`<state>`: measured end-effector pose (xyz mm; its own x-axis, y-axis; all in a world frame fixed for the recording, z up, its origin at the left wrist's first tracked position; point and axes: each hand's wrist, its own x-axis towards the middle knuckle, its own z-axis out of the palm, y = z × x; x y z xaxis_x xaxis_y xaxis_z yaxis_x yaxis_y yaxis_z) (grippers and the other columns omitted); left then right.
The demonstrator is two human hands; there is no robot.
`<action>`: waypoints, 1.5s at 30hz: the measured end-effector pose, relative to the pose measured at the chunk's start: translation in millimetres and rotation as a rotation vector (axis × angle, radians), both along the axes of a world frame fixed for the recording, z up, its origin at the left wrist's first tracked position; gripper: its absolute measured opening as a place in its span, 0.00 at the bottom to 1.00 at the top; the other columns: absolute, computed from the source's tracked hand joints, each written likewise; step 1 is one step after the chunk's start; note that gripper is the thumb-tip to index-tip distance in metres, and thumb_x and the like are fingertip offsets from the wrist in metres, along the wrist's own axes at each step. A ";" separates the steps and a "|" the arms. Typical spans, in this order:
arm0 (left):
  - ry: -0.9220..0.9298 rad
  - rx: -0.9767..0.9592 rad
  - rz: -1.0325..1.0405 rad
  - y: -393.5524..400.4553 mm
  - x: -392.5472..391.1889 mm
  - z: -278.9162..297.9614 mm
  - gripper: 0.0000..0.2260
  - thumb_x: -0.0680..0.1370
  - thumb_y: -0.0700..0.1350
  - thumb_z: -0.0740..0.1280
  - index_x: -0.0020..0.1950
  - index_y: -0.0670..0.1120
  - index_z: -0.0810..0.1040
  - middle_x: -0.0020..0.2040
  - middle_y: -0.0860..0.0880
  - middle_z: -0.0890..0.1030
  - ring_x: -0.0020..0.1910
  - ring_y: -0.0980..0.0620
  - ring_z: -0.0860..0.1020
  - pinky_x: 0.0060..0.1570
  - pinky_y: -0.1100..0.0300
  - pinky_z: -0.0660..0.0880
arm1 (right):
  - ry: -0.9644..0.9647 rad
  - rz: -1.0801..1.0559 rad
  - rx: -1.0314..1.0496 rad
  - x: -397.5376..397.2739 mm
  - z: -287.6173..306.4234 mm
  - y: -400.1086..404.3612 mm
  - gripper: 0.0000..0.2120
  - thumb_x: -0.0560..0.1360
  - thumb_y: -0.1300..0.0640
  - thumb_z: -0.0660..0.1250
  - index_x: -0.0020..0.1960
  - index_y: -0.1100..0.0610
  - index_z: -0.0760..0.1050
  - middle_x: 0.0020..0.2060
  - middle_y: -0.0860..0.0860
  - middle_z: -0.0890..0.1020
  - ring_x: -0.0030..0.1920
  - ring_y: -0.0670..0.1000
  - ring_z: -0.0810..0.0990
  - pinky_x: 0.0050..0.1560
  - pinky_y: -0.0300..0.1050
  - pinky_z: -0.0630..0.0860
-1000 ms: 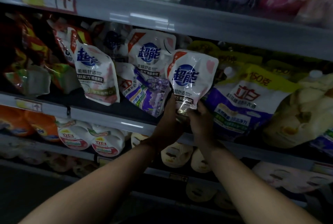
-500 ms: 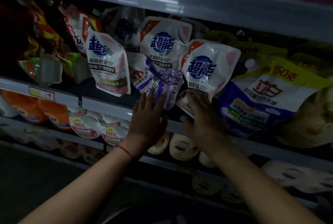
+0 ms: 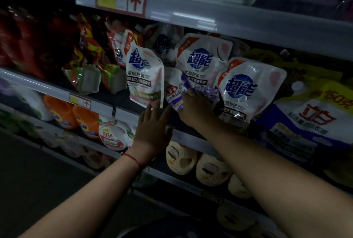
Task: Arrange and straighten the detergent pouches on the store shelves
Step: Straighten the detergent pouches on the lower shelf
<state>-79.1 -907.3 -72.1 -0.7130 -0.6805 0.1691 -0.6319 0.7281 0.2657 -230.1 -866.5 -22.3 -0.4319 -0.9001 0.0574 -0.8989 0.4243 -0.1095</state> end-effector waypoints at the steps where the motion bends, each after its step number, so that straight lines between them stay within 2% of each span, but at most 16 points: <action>1: -0.010 0.003 0.004 -1.3 1.7 0.4 0.35 0.81 0.55 0.62 0.82 0.55 0.46 0.82 0.44 0.45 0.80 0.39 0.45 0.77 0.44 0.50 | 0.003 -0.033 0.031 -1.0 -1.2 -6.0 0.32 0.76 0.49 0.66 0.76 0.58 0.59 0.76 0.59 0.59 0.74 0.61 0.60 0.71 0.60 0.62; 3: -0.021 0.009 0.008 -3.8 4.1 0.0 0.35 0.82 0.54 0.62 0.82 0.55 0.45 0.82 0.44 0.45 0.80 0.39 0.44 0.77 0.45 0.49 | 0.055 -0.088 0.088 -1.8 -3.0 -14.5 0.33 0.75 0.49 0.67 0.75 0.58 0.61 0.76 0.62 0.57 0.74 0.63 0.60 0.71 0.60 0.61; 5: -0.025 0.019 0.006 -6.5 4.8 -0.6 0.35 0.82 0.54 0.62 0.82 0.54 0.44 0.82 0.44 0.45 0.80 0.39 0.44 0.77 0.45 0.48 | 0.153 -0.111 0.104 -0.5 -5.3 -20.0 0.29 0.75 0.48 0.67 0.72 0.58 0.65 0.74 0.63 0.62 0.72 0.63 0.62 0.70 0.58 0.61; 7: -0.029 0.032 0.001 -9.2 3.9 -1.9 0.35 0.82 0.54 0.62 0.81 0.55 0.44 0.82 0.44 0.45 0.80 0.39 0.43 0.77 0.45 0.48 | 0.247 -0.109 0.090 1.2 -9.2 -25.5 0.24 0.76 0.50 0.66 0.69 0.59 0.69 0.70 0.61 0.67 0.70 0.62 0.64 0.68 0.56 0.63; 10: -0.033 0.056 -0.011 -11.7 1.6 -3.7 0.35 0.81 0.54 0.63 0.81 0.55 0.45 0.82 0.44 0.45 0.80 0.39 0.44 0.77 0.44 0.49 | 0.301 -0.116 0.062 1.1 -12.1 -34.7 0.17 0.78 0.55 0.63 0.65 0.59 0.74 0.68 0.58 0.69 0.68 0.61 0.66 0.66 0.55 0.67; 16: -0.006 0.083 -0.043 -14.4 -4.3 -9.7 0.36 0.80 0.54 0.65 0.81 0.55 0.48 0.81 0.45 0.51 0.80 0.39 0.49 0.76 0.39 0.58 | 0.176 -0.172 0.117 -1.7 -3.5 -44.2 0.18 0.79 0.58 0.64 0.68 0.59 0.72 0.70 0.58 0.67 0.68 0.60 0.68 0.63 0.53 0.72; 20: 0.004 0.140 -0.058 -12.2 -7.5 -6.0 0.35 0.80 0.54 0.64 0.81 0.55 0.47 0.82 0.45 0.49 0.80 0.41 0.48 0.76 0.44 0.54 | 0.036 -0.177 0.022 -7.7 4.1 -37.4 0.19 0.77 0.60 0.66 0.68 0.59 0.73 0.68 0.59 0.72 0.67 0.60 0.72 0.63 0.53 0.74; 23: 0.009 0.084 -0.095 -11.4 -11.2 -1.3 0.35 0.81 0.55 0.63 0.81 0.55 0.46 0.82 0.45 0.48 0.80 0.41 0.48 0.77 0.44 0.53 | -0.092 -0.231 -0.080 -8.9 12.1 -31.8 0.20 0.77 0.63 0.64 0.69 0.57 0.73 0.67 0.59 0.74 0.66 0.60 0.74 0.62 0.55 0.76; 28: 0.090 0.150 -0.137 -11.1 -18.4 9.3 0.33 0.82 0.57 0.61 0.81 0.55 0.47 0.82 0.45 0.50 0.80 0.41 0.51 0.77 0.45 0.57 | -0.203 -0.262 -0.266 -6.7 28.7 -17.8 0.21 0.78 0.65 0.61 0.70 0.56 0.72 0.67 0.57 0.76 0.67 0.58 0.74 0.63 0.51 0.74; 30: 0.180 0.266 -0.145 -12.5 -23.3 8.1 0.32 0.82 0.56 0.61 0.81 0.54 0.50 0.81 0.47 0.55 0.78 0.45 0.57 0.74 0.49 0.62 | -0.247 -0.275 -0.299 -6.0 30.3 -16.2 0.23 0.78 0.64 0.61 0.72 0.56 0.70 0.69 0.57 0.74 0.68 0.57 0.73 0.64 0.50 0.73; 32: 0.355 0.516 -0.174 -12.1 -27.6 5.7 0.29 0.81 0.59 0.61 0.80 0.56 0.56 0.77 0.51 0.64 0.72 0.51 0.68 0.69 0.54 0.68 | -0.285 -0.291 -0.343 -4.5 28.7 -15.4 0.23 0.78 0.63 0.62 0.72 0.55 0.70 0.69 0.56 0.74 0.67 0.57 0.73 0.63 0.50 0.74; 34: 0.556 0.770 -0.178 -7.6 -30.7 4.1 0.23 0.81 0.60 0.62 0.75 0.59 0.64 0.69 0.55 0.75 0.63 0.59 0.77 0.62 0.53 0.75 | -0.284 -0.294 -0.386 -2.8 27.5 -13.2 0.23 0.77 0.63 0.62 0.72 0.54 0.71 0.68 0.57 0.75 0.66 0.58 0.74 0.62 0.53 0.75; 37: 0.708 1.056 -0.094 -0.3 -32.3 12.5 0.16 0.81 0.56 0.63 0.69 0.60 0.67 0.57 0.62 0.79 0.51 0.70 0.79 0.49 0.56 0.77 | -0.267 -0.284 -0.430 0.1 28.7 -8.7 0.23 0.78 0.62 0.62 0.72 0.53 0.71 0.68 0.57 0.74 0.66 0.58 0.74 0.62 0.54 0.75; 38: 0.719 1.131 -0.068 1.7 -32.9 15.8 0.16 0.81 0.56 0.64 0.68 0.61 0.67 0.56 0.63 0.79 0.49 0.68 0.79 0.46 0.56 0.76 | -0.271 -0.276 -0.449 2.0 29.8 -7.3 0.23 0.78 0.62 0.61 0.72 0.53 0.71 0.67 0.57 0.74 0.66 0.58 0.74 0.62 0.55 0.75; 41: 0.702 1.283 -0.029 1.9 -35.1 19.4 0.20 0.79 0.59 0.66 0.69 0.62 0.66 0.62 0.57 0.78 0.54 0.58 0.79 0.45 0.52 0.78 | -0.298 -0.266 -0.497 9.9 33.9 -4.1 0.23 0.78 0.63 0.60 0.73 0.54 0.70 0.67 0.57 0.74 0.66 0.57 0.74 0.62 0.55 0.75; 45: 0.682 1.412 0.002 0.3 -35.8 21.2 0.20 0.78 0.55 0.69 0.68 0.59 0.70 0.61 0.51 0.80 0.54 0.51 0.81 0.49 0.47 0.81 | -0.297 -0.293 -0.494 19.1 40.4 3.5 0.23 0.80 0.62 0.59 0.74 0.52 0.67 0.71 0.53 0.71 0.70 0.54 0.70 0.66 0.49 0.70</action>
